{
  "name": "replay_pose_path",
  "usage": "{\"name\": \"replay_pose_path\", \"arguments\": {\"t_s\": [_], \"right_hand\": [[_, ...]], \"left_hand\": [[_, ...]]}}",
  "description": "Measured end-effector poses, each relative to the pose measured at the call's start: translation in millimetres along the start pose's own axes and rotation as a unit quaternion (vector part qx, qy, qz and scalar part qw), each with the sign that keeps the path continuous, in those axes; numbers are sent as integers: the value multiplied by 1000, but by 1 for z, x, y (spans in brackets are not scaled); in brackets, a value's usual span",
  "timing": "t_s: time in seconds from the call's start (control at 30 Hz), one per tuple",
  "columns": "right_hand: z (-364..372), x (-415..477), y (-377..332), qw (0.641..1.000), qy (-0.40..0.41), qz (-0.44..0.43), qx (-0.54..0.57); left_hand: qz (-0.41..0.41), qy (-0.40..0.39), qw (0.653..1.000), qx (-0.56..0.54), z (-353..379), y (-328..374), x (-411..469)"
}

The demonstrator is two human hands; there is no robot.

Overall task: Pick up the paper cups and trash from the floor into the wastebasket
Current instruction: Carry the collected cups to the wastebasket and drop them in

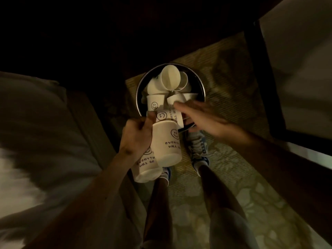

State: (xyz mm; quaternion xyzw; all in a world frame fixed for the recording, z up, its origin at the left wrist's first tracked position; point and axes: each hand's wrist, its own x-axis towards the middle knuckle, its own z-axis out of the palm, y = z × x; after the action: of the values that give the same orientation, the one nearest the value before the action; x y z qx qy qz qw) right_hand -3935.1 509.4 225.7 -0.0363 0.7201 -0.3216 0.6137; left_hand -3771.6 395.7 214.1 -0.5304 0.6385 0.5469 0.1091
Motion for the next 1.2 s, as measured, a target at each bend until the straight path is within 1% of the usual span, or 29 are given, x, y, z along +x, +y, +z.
{"name": "replay_pose_path", "arguments": {"t_s": [0.03,0.07,0.1,0.2,0.3,0.37,0.4,0.47,0.53,0.6,0.67,0.7,0.8,0.87,0.93,0.97,1.0,1.03,1.07,1.1,1.13,1.2], "right_hand": [[-2,-5,5,999,-39,21,6],[-6,-8,9,998,-55,37,18],[-10,-7,14,997,-55,51,32],[-18,-3,19,995,-25,58,74],[-29,2,22,979,-30,54,194],[-36,9,23,976,25,36,214],[-39,13,24,975,70,28,207],[-45,22,28,973,170,21,153],[-45,30,36,965,252,-3,65],[-38,34,43,951,302,-61,-33],[-28,38,46,941,312,-103,-80],[-25,40,46,940,314,-103,-88],[-21,45,46,942,301,-38,-141],[-21,40,45,932,308,-11,-193],[-16,27,40,920,335,-60,-194],[-12,20,36,931,309,-87,-173],[-5,12,31,954,248,-103,-136],[4,4,28,977,164,-103,-92],[13,-2,27,988,88,-100,-73],[20,-6,27,990,36,-104,-86],[26,-7,27,988,8,-113,-107],[32,-4,24,986,4,-128,-109]], "left_hand": [[8,-8,1000,5,1,3,2],[13,-17,1000,6,2,6,3],[16,-26,1000,-1,3,10,4],[38,-51,997,-31,4,23,6],[69,-55,996,-19,6,30,9],[79,-29,996,4,5,30,12],[80,-18,997,11,3,28,14],[81,-7,996,22,0,23,16],[75,-4,997,33,-3,18,16],[62,2,998,30,-4,13,14],[52,12,998,22,-4,9,13],[47,18,998,22,-4,6,12],[38,28,998,36,-4,0,11],[40,23,998,44,-5,-3,10],[43,24,998,42,-6,-3,9],[44,24,998,45,-6,-2,9],[43,24,997,54,-5,0,9],[42,22,997,63,-3,3,9],[44,18,997,68,-2,7,9],[50,14,996,67,-1,10,9],[57,9,996,67,0,13,9],[63,-2,995,76,-2,16,8]]}}
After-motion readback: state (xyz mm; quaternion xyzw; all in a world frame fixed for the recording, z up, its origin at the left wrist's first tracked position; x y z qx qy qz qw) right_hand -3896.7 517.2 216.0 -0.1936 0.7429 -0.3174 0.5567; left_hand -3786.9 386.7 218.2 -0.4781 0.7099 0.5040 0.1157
